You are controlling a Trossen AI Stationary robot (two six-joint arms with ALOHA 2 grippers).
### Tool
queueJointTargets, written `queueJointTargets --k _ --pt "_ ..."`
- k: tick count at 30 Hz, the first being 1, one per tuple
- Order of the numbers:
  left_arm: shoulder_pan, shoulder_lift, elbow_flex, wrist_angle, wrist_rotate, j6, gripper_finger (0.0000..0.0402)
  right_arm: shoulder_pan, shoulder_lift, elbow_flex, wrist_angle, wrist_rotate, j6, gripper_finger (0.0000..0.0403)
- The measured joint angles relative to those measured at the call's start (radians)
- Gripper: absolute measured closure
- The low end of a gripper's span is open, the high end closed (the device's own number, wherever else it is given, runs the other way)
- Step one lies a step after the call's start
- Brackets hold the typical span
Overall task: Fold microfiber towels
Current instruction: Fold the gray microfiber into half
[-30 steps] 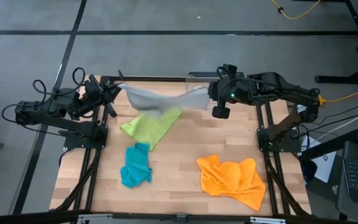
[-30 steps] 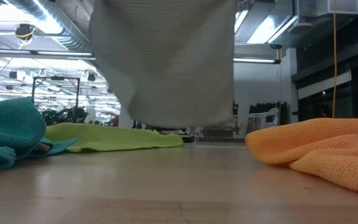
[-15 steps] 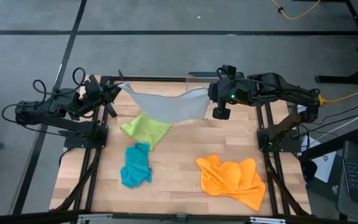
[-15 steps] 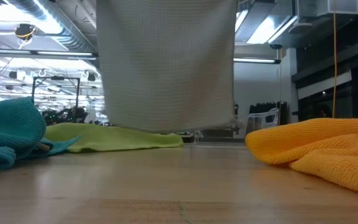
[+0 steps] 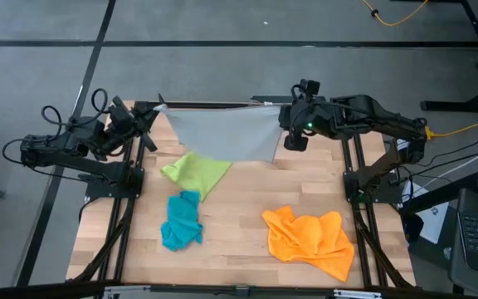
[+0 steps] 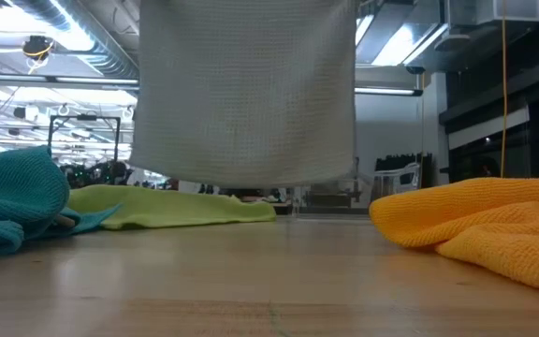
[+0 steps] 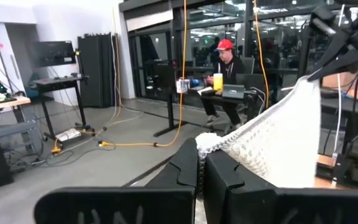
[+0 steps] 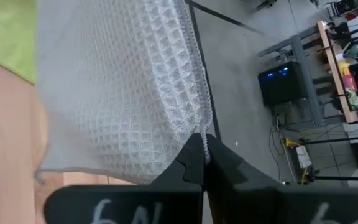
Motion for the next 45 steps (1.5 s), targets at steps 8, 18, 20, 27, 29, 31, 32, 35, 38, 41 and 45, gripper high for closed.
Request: queueJointTargets --k 8,18,20,27,29,31,32,35,38,41,45 --pt "-0.001 0.0 0.0 -0.097 0.08 -0.096 0.0401 -0.01 0.0 -0.01 -0.002 -0.291 0.054 0.04" --pt "-0.004 0.008 0.0 -0.274 0.375 -0.403 0.0401 0.021 0.0 -0.109 -0.009 -0.676 0.215 0.04" --pt "-0.012 0.009 0.0 -0.274 0.453 -0.445 0.0401 0.036 0.0 -0.136 -0.009 -0.711 0.244 0.04" --pt "-0.052 0.015 0.0 -0.325 0.657 -0.601 0.0401 0.095 0.001 -0.26 0.028 -0.807 0.337 0.04" --pt "-0.065 0.023 0.0 -0.37 0.668 -0.652 0.0401 0.111 0.002 -0.3 0.056 -0.832 0.346 0.04" --pt "-0.077 0.034 0.0 -0.425 0.685 -0.699 0.0401 0.128 0.002 -0.339 0.091 -0.855 0.362 0.04" --pt "-0.084 0.039 0.0 -0.451 0.692 -0.719 0.0401 0.135 0.002 -0.357 0.106 -0.865 0.366 0.04" --pt "-0.1 0.058 0.0 -0.503 0.71 -0.77 0.0401 0.156 0.002 -0.403 0.161 -0.89 0.37 0.04" --pt "-0.121 0.084 0.0 -0.511 0.724 -0.804 0.0401 0.177 0.002 -0.442 0.22 -0.906 0.383 0.04" --pt "-0.143 0.115 0.0 -0.513 0.759 -0.82 0.0401 0.197 0.002 -0.48 0.288 -0.945 0.397 0.04" --pt "-0.179 0.167 0.0 -0.514 0.788 -0.825 0.0401 0.231 0.002 -0.535 0.374 -0.96 0.397 0.04"
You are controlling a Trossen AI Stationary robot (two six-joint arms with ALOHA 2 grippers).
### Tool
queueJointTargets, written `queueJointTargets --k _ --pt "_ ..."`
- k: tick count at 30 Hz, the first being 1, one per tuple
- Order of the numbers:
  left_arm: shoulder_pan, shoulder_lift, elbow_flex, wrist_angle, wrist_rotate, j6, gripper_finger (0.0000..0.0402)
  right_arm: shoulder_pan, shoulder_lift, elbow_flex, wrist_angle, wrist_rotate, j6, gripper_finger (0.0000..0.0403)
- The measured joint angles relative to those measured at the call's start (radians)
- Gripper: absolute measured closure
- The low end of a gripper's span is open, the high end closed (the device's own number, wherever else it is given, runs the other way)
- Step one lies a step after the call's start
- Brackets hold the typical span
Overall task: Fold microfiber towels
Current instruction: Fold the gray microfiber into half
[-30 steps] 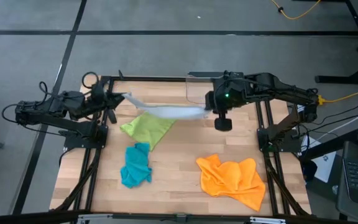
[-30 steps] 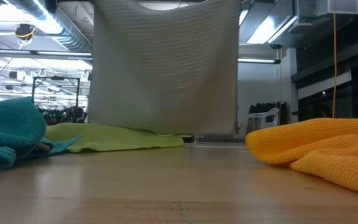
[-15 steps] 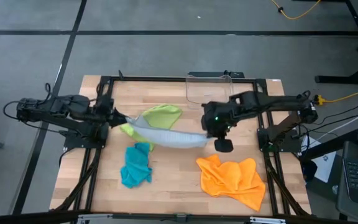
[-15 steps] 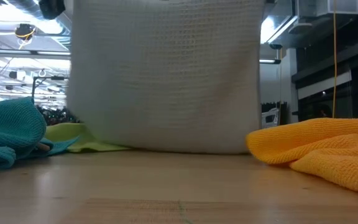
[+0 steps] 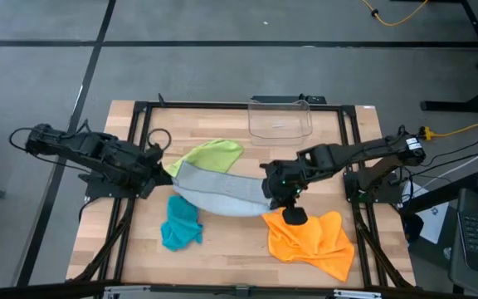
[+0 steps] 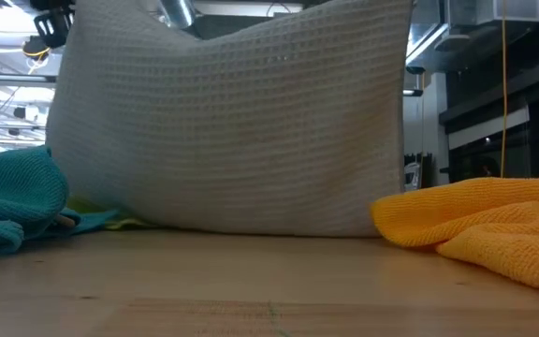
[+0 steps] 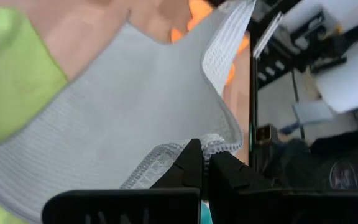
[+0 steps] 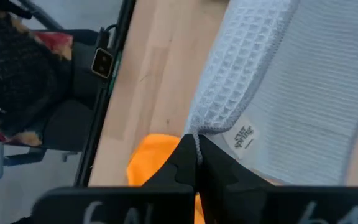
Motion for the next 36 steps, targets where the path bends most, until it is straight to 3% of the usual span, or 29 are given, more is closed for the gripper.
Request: queueJointTargets --k 9,19,29,36 --pt "-0.081 0.122 0.0 -0.003 0.001 -0.044 0.0401 0.047 -0.002 -0.124 0.137 -0.002 0.026 0.04" --pt "-0.151 0.25 0.0 -0.003 0.0 -0.102 0.0401 0.064 -0.001 -0.268 0.32 -0.093 0.025 0.04" --pt "-0.112 0.3 0.0 -0.011 -0.136 -0.1 0.0402 0.007 -0.001 -0.294 0.344 0.078 -0.004 0.04" --pt "-0.082 0.296 0.0 -0.057 -0.163 -0.1 0.0402 -0.049 -0.001 -0.292 0.343 0.039 -0.006 0.04"
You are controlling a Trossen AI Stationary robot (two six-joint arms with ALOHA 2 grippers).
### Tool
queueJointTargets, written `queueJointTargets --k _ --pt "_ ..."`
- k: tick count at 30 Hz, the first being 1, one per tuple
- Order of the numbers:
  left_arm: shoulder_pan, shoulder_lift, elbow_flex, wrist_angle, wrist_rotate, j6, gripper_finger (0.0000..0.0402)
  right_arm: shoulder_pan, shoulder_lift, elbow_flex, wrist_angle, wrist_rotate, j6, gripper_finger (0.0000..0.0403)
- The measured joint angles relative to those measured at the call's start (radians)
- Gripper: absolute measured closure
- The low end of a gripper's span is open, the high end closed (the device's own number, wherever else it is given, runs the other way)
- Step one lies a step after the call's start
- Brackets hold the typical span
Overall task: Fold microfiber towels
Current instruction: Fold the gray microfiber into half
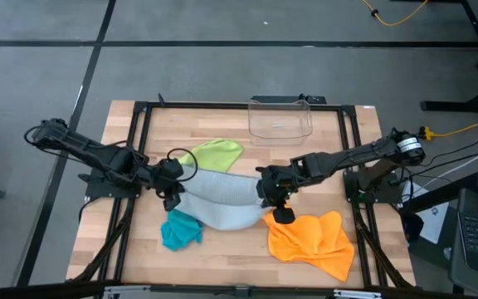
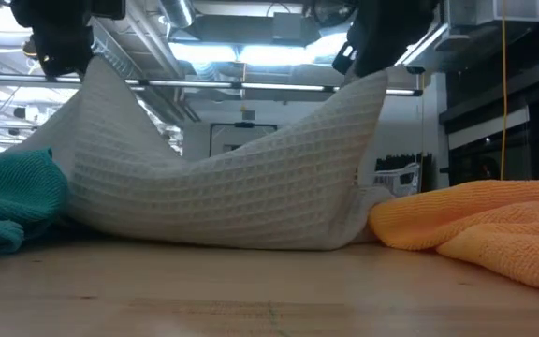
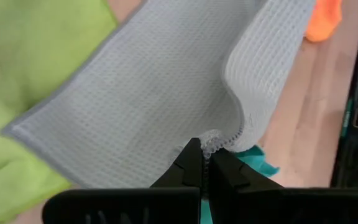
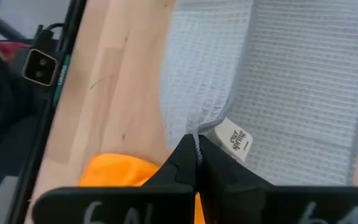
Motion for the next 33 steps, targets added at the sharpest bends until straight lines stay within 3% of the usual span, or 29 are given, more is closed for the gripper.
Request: queueJointTargets --k 7,11,15,25,33 --pt "-0.001 0.0 0.0 -0.037 -0.025 0.0 0.0401 0.001 0.0 0.056 0.009 -0.237 0.061 0.04" --pt "-0.001 0.0 0.0 -0.041 -0.025 0.0 0.0401 0.037 0.0 0.094 0.048 -0.298 0.12 0.04" --pt "-0.001 0.0 0.0 -0.042 -0.025 0.008 0.0401 0.074 -0.001 0.119 0.078 -0.293 0.181 0.04" --pt "-0.031 0.0 0.0 -0.051 0.021 0.002 0.0401 0.148 0.0 0.119 0.076 -0.127 0.238 0.04" --pt "-0.122 0.0 0.0 -0.03 0.081 -0.053 0.0401 0.152 0.0 0.119 0.075 -0.115 0.24 0.04"
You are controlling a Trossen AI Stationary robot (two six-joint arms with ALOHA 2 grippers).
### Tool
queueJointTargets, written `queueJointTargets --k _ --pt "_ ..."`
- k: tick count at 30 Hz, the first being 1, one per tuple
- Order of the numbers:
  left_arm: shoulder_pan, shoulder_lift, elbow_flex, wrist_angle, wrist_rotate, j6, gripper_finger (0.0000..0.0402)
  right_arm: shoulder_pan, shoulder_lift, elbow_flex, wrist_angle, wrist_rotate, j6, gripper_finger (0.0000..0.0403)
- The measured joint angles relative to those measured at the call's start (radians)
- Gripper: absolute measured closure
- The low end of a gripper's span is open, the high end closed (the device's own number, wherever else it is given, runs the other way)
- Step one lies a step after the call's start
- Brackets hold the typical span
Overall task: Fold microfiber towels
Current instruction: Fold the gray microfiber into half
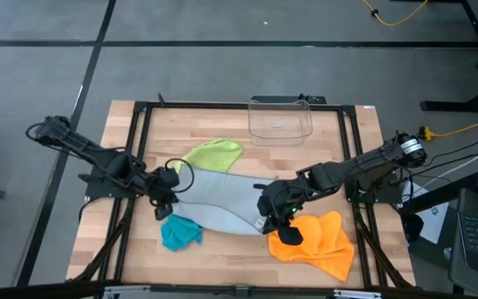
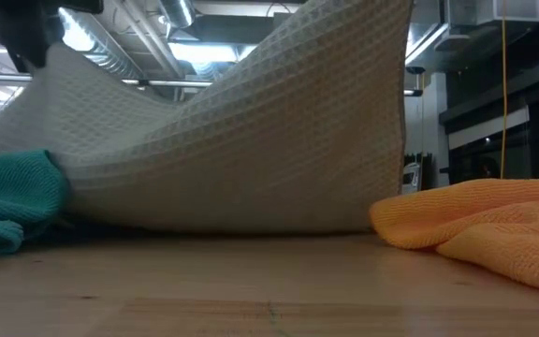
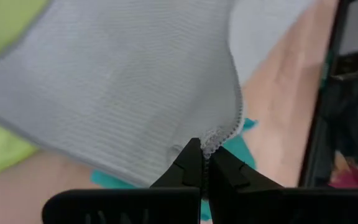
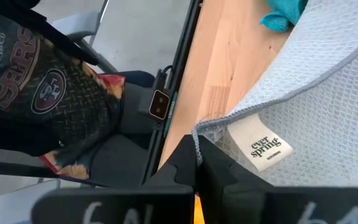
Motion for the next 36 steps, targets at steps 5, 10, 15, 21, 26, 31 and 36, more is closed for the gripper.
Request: queueJointTargets --k 5,10,15,21,26,31,36 --pt "-0.059 0.0 0.0 0.078 0.0 -0.002 0.0401 0.0 0.0 0.0 -0.001 0.0 -0.002 0.04" --pt "-0.114 0.0 0.0 0.081 -0.001 -0.05 0.0401 0.002 0.02 0.0 0.015 0.0 -0.003 0.04" --pt "-0.148 0.0 0.0 0.08 -0.023 -0.053 0.0401 0.006 0.092 -0.001 0.031 -0.067 0.001 0.04" --pt "-0.151 0.0 0.0 0.079 -0.034 -0.052 0.0401 0.006 0.142 -0.002 0.046 -0.102 0.001 0.04" --pt "-0.147 0.0 0.0 0.039 -0.103 -0.044 0.0401 -0.011 0.141 -0.002 0.017 -0.067 -0.005 0.04" --pt "-0.12 0.0 0.0 -0.033 -0.196 -0.044 0.0401 -0.061 0.137 -0.002 -0.104 0.064 -0.012 0.04" --pt "-0.083 0.0 0.0 -0.066 -0.272 -0.043 0.0401 -0.113 0.137 -0.002 -0.209 0.186 -0.034 0.04"
